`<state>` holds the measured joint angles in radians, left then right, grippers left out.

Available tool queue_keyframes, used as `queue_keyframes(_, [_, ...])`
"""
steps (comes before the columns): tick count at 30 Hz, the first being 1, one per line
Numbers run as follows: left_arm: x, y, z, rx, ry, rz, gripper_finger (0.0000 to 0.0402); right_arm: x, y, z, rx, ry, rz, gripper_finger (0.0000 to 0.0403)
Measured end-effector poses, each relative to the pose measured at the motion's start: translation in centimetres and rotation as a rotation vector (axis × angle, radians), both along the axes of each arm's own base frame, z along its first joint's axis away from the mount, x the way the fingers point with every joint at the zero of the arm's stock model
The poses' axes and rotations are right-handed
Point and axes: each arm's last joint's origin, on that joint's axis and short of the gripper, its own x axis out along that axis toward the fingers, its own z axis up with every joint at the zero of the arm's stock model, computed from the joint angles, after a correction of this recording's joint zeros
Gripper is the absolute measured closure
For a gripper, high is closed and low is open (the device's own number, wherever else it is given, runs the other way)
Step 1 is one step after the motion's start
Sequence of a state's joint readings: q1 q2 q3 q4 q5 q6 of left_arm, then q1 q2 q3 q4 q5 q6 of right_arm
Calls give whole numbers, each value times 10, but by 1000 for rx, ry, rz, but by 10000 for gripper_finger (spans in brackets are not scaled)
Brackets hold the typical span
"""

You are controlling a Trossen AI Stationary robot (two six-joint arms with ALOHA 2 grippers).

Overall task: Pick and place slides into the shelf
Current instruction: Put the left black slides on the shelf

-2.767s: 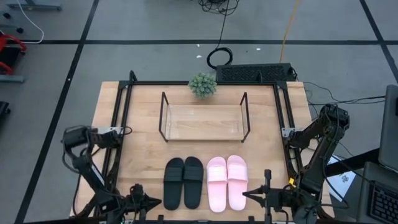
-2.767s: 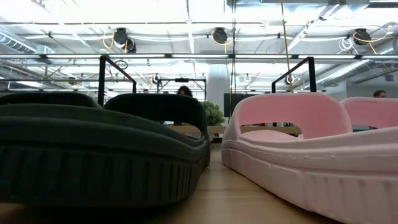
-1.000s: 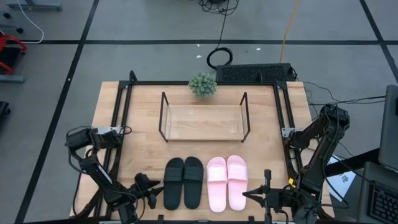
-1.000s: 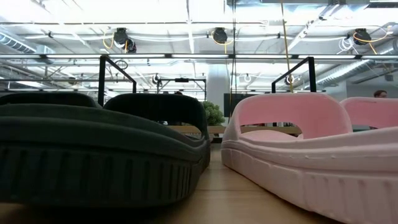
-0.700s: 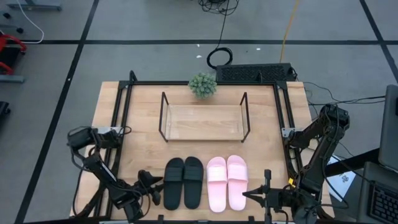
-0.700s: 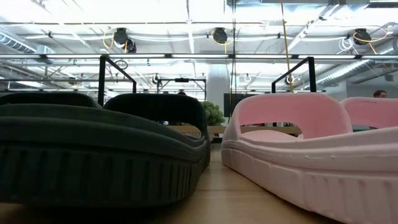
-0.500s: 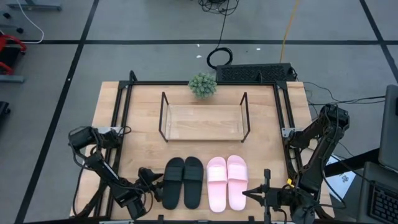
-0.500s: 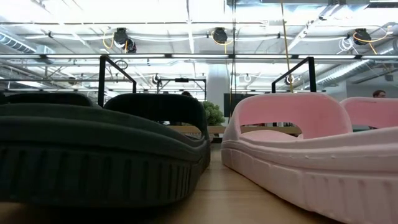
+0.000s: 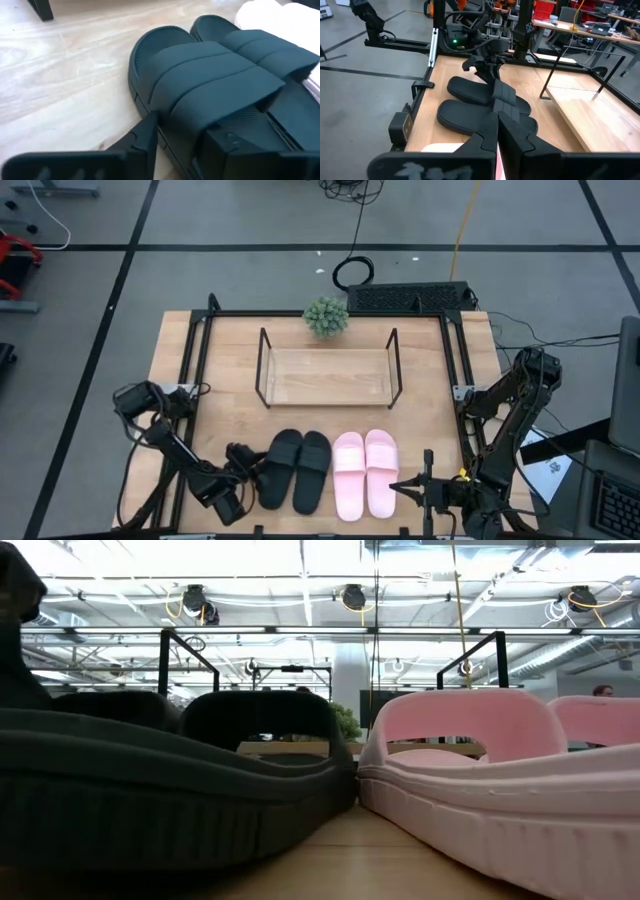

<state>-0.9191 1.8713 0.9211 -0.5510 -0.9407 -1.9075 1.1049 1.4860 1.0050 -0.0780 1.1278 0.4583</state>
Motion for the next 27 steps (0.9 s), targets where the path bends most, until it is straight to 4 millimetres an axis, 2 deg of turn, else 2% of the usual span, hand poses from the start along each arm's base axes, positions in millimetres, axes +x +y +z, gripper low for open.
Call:
queue_keyframes(7, [5, 5, 0, 1, -5, 27, 392, 0, 0, 0, -1, 1, 1, 403])
queue_keyframes(12, [6, 4, 1, 1, -44, 35, 398, 0, 0, 0, -14, 3, 5, 403])
queue_keyframes(19, [7, 4, 1, 12, -60, 32, 400, 2, -2, 0, -173, 20, 38, 403])
queue_keyframes(24, [3, 5, 4, 50, -69, 28, 400, 11, -7, 0, -122, 16, -9, 403])
queue_keyframes(27, [-3, 8, 12, 74, -66, 28, 401, 17, -11, 0, -97, 20, -31, 403])
